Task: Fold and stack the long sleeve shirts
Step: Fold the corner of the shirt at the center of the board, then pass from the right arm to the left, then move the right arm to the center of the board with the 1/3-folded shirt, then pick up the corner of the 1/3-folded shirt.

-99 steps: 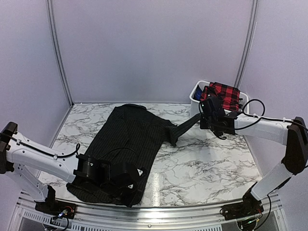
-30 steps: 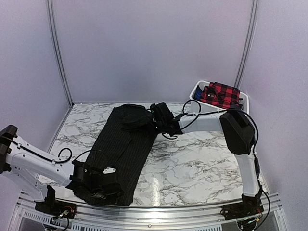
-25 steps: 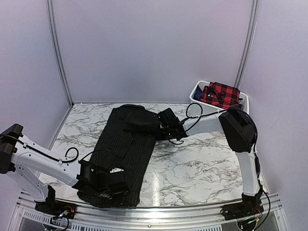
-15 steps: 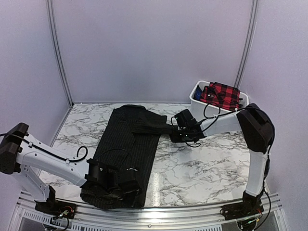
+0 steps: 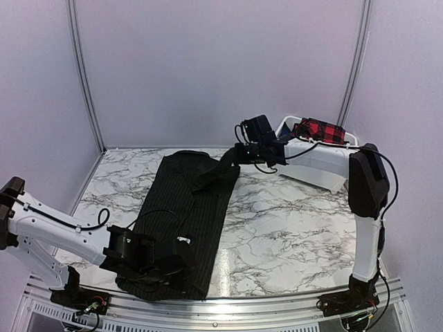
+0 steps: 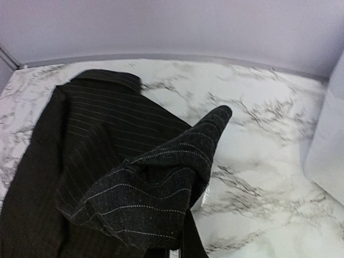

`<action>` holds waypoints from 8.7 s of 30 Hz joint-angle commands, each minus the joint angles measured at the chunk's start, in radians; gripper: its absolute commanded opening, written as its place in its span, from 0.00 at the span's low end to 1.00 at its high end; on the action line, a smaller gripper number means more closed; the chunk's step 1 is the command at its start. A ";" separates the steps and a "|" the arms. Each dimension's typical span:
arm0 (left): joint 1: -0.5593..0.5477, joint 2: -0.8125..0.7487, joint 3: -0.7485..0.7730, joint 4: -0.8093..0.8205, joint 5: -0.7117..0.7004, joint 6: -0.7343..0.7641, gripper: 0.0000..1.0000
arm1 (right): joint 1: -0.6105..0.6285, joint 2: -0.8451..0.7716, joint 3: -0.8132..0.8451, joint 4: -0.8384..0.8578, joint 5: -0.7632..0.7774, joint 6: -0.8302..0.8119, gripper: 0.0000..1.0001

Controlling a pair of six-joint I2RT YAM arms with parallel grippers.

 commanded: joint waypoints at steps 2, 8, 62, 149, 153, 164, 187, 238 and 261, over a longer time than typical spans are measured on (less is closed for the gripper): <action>0.008 -0.116 -0.084 0.000 -0.036 -0.059 0.00 | 0.092 0.091 0.246 -0.108 -0.026 -0.061 0.00; 0.008 -0.184 -0.129 0.000 -0.023 -0.057 0.05 | 0.177 0.103 0.298 -0.109 -0.047 -0.067 0.00; 0.793 0.075 0.310 0.197 0.087 0.519 0.00 | 0.290 -0.079 -0.038 0.111 -0.219 -0.090 0.39; 1.052 0.271 0.712 0.098 0.164 0.566 0.00 | 0.618 -0.291 -0.511 -0.347 0.095 0.328 0.25; 1.052 0.269 0.713 0.098 0.163 0.569 0.00 | 0.620 -0.285 -0.562 -0.304 0.077 0.363 0.24; 1.052 0.282 0.716 0.099 0.163 0.570 0.00 | 0.630 -0.255 -0.604 -0.246 0.039 0.386 0.32; 1.052 0.324 0.745 0.099 0.179 0.561 0.00 | 0.686 -0.194 -0.534 -0.352 0.127 0.439 0.26; 1.052 0.368 0.831 0.099 0.189 0.550 0.00 | 0.672 -0.318 -0.581 -0.356 0.184 0.469 0.01; 1.052 0.380 0.830 0.099 0.218 0.551 0.00 | 0.654 -0.303 -0.626 -0.304 0.170 0.479 0.23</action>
